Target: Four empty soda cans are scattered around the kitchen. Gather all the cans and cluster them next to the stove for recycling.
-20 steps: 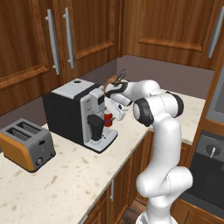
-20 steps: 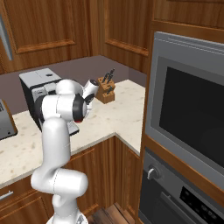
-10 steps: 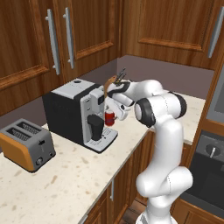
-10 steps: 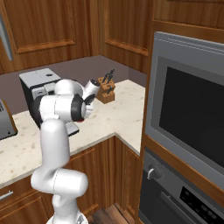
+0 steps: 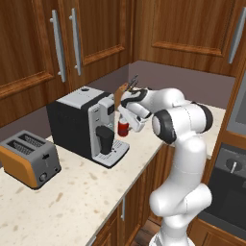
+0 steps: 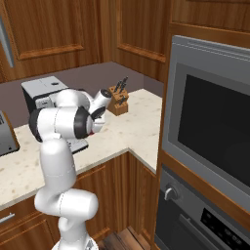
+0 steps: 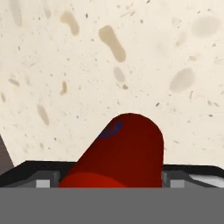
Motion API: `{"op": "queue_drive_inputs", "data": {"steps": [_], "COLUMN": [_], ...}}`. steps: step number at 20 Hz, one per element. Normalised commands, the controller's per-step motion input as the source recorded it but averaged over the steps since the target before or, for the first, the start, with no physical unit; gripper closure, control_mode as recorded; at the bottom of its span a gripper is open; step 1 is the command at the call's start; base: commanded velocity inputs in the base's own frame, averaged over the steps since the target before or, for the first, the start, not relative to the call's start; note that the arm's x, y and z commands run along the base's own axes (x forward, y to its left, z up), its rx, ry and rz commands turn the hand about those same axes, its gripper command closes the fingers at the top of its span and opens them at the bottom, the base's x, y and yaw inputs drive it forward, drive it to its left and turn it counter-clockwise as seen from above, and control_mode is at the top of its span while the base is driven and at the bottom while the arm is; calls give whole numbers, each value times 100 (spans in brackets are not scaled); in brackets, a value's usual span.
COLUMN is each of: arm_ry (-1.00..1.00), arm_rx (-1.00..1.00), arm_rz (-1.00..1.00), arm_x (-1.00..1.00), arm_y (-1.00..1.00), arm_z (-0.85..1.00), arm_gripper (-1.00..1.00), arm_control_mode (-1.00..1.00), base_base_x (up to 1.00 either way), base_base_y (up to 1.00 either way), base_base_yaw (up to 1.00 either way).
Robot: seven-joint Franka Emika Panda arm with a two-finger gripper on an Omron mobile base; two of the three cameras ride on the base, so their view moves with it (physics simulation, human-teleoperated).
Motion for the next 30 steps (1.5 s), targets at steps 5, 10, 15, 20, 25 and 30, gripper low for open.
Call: {"op": "queue_drive_inputs", "data": {"steps": [5,10,15,20,25,30], "arm_ry": [-3,0,0,2,3,3], "arm_rx": [0,-1,0,0,0,0], "arm_rz": [0,0,0,-1,-2,-1], "arm_x": [-19,-18,-12,-14,-22,-18], "arm_y": [-8,-14,-17,-17,-15,-12], "arm_z": [26,17,12,10,11,15], "arm_gripper": [100,100,100,100,100,100], "arm_control_mode": [-100,-100,-100,-100,-100,-100], "base_base_x": [0,0,0,0,0,0], "base_base_y": [0,0,0,0,0,0], "base_base_yaw": [0,0,0,0,0,0]}}
